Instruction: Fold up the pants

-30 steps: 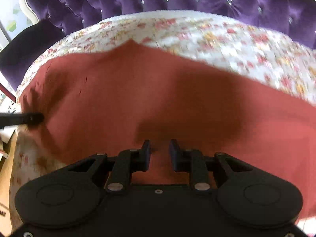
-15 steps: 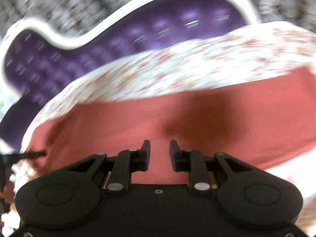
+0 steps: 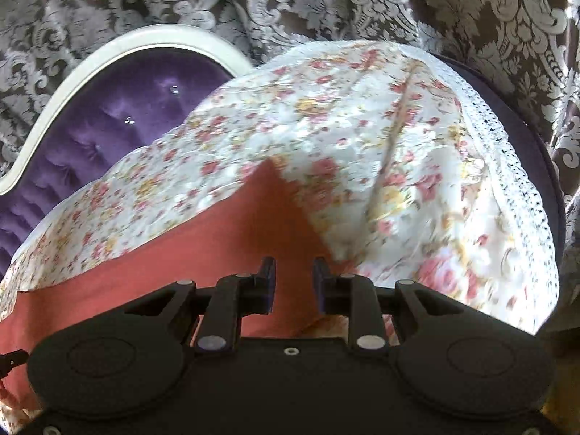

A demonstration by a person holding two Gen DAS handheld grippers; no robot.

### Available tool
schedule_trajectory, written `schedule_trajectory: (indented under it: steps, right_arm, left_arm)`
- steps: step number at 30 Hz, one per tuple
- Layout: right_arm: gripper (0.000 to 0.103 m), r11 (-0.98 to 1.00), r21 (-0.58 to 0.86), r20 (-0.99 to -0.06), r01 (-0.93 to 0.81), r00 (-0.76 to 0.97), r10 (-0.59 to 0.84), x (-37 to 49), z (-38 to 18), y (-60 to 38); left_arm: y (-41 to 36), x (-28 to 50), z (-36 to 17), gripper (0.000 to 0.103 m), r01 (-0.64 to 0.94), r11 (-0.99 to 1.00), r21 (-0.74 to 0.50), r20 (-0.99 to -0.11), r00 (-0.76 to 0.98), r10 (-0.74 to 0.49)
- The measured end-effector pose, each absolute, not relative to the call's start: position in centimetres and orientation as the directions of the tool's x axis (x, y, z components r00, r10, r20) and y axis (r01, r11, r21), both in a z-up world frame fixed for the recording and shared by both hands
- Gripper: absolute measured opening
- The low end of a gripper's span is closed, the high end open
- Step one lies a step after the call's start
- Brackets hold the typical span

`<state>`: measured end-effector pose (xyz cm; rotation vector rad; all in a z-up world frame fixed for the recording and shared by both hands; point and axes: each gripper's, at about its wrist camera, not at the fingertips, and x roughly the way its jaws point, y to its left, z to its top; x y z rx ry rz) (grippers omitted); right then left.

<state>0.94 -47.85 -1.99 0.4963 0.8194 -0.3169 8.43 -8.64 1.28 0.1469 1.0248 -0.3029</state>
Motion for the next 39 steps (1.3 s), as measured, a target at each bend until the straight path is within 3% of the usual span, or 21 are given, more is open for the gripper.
schedule_trajectory:
  steps: [7, 15, 23, 30, 36, 38, 39]
  right_arm:
    - [0.035, 0.848, 0.313, -0.792, 0.428, 0.61, -0.016, 2.3, -4.4, -50.7]
    - [0.037, 0.845, 0.382, -0.744, 0.374, 0.667, 0.041, 3.0, -5.1, -52.0]
    - [0.037, 0.856, 0.373, -0.753, 0.358, 0.656, 0.053, 4.2, -5.0, -52.7]
    - [0.038, 0.884, 0.398, -0.791, 0.243, 0.579, 0.197, 3.7, -4.9, -51.7]
    - [0.04, 0.873, 0.426, -0.787, 0.237, 0.573, 0.229, 3.8, -4.9, -51.6]
    - [0.036, 0.869, 0.435, -0.781, 0.238, 0.579, 0.233, 4.0, -5.0, -51.6]
    - [0.021, 0.872, 0.425, -0.783, 0.241, 0.581, 0.221, 4.0, -4.9, -51.6]
  left_arm:
    - [-11.6, 9.2, 0.6, 0.005, 0.331, 0.943, -0.03, -0.875, 0.447, -0.185]
    - [-13.1, 10.0, -0.4, 0.004, 0.318, 0.948, -0.021, -0.893, 0.42, -0.161]
    - [-13.4, 10.2, -1.1, 0.004, 0.319, 0.948, -0.026, -0.902, 0.401, -0.159]
    - [-13.4, 10.2, -1.6, 0.004, 0.318, 0.947, -0.036, -0.905, 0.392, -0.166]
    - [-14.1, 10.3, -1.6, 0.005, 0.328, 0.944, -0.049, -0.903, 0.389, -0.182]
    - [-14.5, 10.2, -1.6, 0.004, 0.337, 0.94, -0.052, -0.903, 0.386, -0.189]
    - [-14.7, 10.2, -1.5, 0.005, 0.343, 0.938, -0.052, -0.902, 0.386, -0.191]
